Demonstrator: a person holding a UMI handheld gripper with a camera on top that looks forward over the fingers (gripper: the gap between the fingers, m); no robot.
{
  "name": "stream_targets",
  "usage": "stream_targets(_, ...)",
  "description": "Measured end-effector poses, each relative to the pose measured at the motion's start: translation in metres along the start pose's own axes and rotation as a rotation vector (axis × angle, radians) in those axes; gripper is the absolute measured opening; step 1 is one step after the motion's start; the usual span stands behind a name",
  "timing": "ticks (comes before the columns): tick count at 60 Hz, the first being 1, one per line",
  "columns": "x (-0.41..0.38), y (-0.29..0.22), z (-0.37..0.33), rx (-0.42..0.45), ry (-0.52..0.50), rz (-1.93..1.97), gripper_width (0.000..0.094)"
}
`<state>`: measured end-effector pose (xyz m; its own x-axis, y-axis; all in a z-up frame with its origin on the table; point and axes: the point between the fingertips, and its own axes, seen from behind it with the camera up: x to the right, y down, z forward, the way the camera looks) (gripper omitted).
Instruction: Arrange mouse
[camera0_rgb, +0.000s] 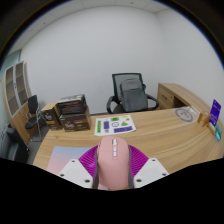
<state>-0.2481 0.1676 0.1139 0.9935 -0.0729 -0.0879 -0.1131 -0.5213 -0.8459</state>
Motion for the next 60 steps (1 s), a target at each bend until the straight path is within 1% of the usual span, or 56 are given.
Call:
stream_targets(5, -0.076, 0.022, 0.019, -0.029, -0.043, -0.07, 0.0394)
stream_targets(12, -0.126, 0.051, 0.043, -0.075, -0.043, -0.105, 0.0396)
stream_targets(15, -0.137, 0.065, 0.052, -0.118, -0.043, -0.083, 0.0396)
stream_targets(20, -0.146, 0.076, 0.064, -0.14, -0.033, -0.111, 0.0401)
stream_targets(23, -0.15, 0.087, 0.068, -0.167, -0.027, -0.137, 0.0408)
stream_targets(27, -0.152, 0.11, 0.071, -0.229, -0.025, -0.164, 0.0414)
stream_targets(28, -0.151, 0.119, 0.071, -0.252, -0.021, -0.173, 0.0445)
stream_targets(29, -0.151, 0.12, 0.072, -0.251, -0.018, -0.176, 0.0448)
stream_targets(31, -0.15, 0.118, 0.073, -0.216, -0.015, -0.191, 0.0447)
stream_targets(34, -0.15, 0.118, 0.073, -0.208, -0.014, -0.19, 0.0457)
stream_targets(44, -0.15, 0.12, 0.072, -0.229, -0.026, -0.137, 0.0559)
stream_targets(46, -0.148, 0.121, 0.07, -0.239, -0.023, -0.136, 0.0629)
stream_targets(49, -0.142, 0.123, 0.064, -0.259, -0.009, -0.133, 0.0803)
stream_targets(50, -0.141, 0.123, 0.062, -0.263, -0.009, -0.131, 0.0847)
stream_targets(51, -0.141, 0.123, 0.058, -0.264, -0.006, -0.127, 0.0852)
stream_targets(54, -0.145, 0.124, 0.046, -0.268, -0.029, -0.115, 0.0829)
stream_targets(60, -0.152, 0.127, 0.009, -0.267, -0.08, -0.089, 0.0836)
